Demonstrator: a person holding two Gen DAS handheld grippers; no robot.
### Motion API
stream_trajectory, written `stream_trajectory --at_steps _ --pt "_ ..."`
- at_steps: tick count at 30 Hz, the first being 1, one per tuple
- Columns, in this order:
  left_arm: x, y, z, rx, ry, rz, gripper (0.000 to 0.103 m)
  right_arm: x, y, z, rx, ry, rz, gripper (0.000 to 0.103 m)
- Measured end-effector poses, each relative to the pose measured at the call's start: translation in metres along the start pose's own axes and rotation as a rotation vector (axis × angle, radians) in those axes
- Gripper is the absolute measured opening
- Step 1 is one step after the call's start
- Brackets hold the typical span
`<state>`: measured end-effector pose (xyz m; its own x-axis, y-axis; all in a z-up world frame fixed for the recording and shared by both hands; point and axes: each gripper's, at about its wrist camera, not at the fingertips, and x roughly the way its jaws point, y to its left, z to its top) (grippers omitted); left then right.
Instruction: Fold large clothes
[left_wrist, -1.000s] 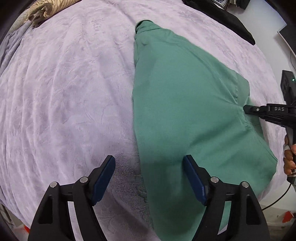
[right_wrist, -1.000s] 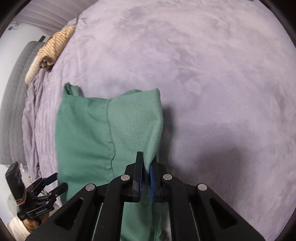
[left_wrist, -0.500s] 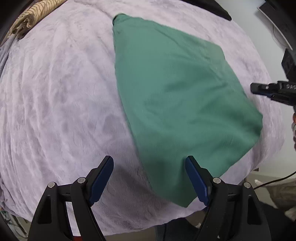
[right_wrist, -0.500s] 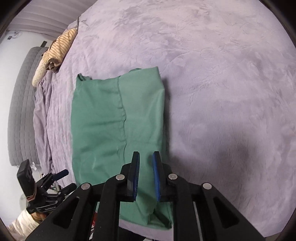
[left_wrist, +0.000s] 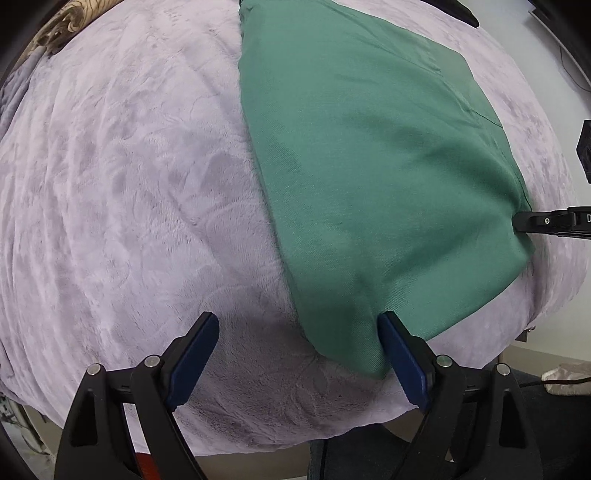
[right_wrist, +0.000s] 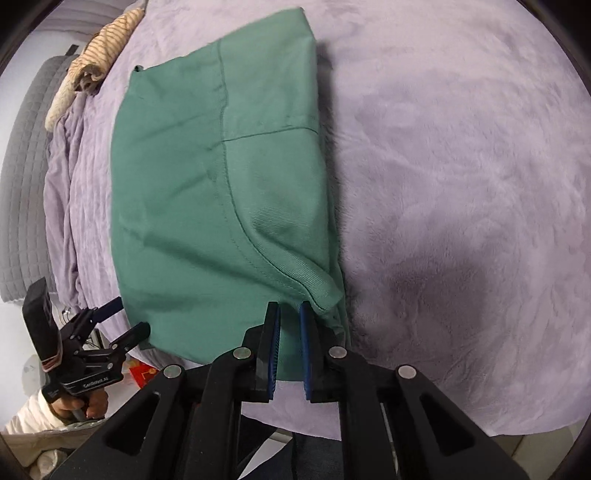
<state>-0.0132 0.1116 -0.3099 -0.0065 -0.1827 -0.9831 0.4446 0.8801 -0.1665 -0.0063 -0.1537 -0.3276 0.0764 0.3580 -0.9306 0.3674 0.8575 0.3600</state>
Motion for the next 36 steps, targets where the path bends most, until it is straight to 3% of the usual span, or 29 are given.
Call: stream_trajectory --at_steps 3,6,26,32,36 --pt "0.001 0.001 -0.003 -0.007 0.004 -0.005 0.089 0.012 -0.002 -0.001 0.007 0.021 -0.017 0.009" --pt "0.004 0.001 -0.003 -0.015 0.01 0.004 0.096 0.02 -0.001 -0.004 -0.015 0.037 -0.045 0.009" --pt "-0.018 -0.004 0.02 0.007 0.022 0.019 0.096 0.016 0.023 0.0 -0.007 0.062 -0.086 0.013" --pt "-0.051 0.013 0.043 -0.059 -0.074 0.032 0.096 -0.03 0.044 0.006 -0.055 -0.093 0.022 0.014" --pt "-0.054 0.025 0.068 -0.12 -0.086 0.063 0.096 -0.044 0.045 0.029 -0.008 -0.166 0.039 0.024"
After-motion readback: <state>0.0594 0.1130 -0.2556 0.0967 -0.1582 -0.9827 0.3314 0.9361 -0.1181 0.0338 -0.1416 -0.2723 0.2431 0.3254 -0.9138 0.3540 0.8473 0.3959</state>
